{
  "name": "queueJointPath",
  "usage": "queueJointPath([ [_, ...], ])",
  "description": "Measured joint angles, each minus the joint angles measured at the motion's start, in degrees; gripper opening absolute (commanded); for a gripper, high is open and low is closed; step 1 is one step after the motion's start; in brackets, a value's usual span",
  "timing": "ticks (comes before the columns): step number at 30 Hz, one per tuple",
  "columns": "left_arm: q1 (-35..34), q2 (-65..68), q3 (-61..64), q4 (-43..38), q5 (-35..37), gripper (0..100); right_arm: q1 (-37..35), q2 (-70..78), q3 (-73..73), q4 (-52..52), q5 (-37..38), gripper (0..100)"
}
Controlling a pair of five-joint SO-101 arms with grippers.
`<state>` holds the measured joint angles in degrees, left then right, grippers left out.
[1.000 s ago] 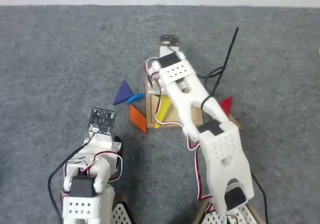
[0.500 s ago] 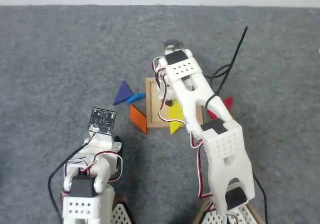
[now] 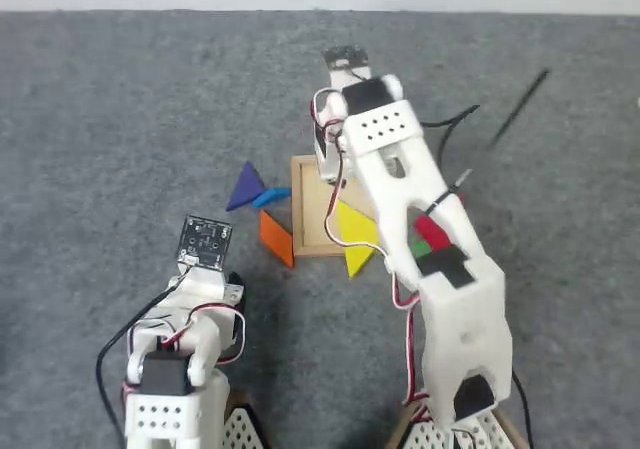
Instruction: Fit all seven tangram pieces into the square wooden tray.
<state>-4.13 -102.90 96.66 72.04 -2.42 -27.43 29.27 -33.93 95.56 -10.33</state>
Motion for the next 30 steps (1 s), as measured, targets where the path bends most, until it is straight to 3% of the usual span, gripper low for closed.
queueJointPath([
  [5, 0.0, 0.0, 0.0, 0.0, 0.0, 8, -0.4, -1.1, 8.0, 1.7, 5.2, 19.9],
  [14, 0.0, 0.0, 0.0, 0.0, 0.0, 8, -0.5, -4.7, 30.5, -10.7, 6.9, 19.9],
  [30, 0.0, 0.0, 0.0, 0.0, 0.0, 8, -1.8, -2.8, 30.0, -24.4, 6.9, 20.0],
])
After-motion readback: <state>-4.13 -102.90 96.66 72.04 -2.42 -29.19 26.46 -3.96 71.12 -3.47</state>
